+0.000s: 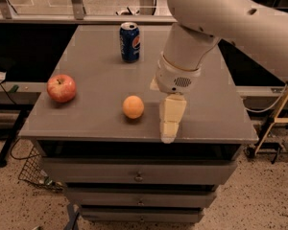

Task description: Move orange near pepsi can

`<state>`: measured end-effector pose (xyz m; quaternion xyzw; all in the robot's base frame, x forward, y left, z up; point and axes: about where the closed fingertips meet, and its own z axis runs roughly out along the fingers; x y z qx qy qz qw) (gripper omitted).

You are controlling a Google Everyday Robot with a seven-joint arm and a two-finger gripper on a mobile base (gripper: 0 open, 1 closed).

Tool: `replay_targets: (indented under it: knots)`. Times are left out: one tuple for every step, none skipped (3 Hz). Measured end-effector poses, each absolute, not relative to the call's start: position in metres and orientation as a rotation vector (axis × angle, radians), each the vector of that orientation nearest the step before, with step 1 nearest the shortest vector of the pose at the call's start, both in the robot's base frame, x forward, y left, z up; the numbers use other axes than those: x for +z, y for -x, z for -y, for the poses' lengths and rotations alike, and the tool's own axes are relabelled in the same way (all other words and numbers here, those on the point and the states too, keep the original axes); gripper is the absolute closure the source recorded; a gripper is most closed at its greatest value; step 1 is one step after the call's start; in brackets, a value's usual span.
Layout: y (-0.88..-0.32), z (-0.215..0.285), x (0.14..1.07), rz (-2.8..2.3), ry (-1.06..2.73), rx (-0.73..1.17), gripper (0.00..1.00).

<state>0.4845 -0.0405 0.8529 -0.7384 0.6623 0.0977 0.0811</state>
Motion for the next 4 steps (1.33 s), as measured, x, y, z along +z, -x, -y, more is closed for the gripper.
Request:
replay_targets:
  knots:
    - [-0.496,0.027,0.849,-1.961,2.199,0.307,0.00]
    - [-0.504,0.018,0.849,-1.946,2.171,0.331,0.00]
    - [-0.509,0.010,0.846,-1.948,2.120,0.373,0.00]
    - [-0.512,0.005,0.841,-1.962,2.078,0.411,0.00]
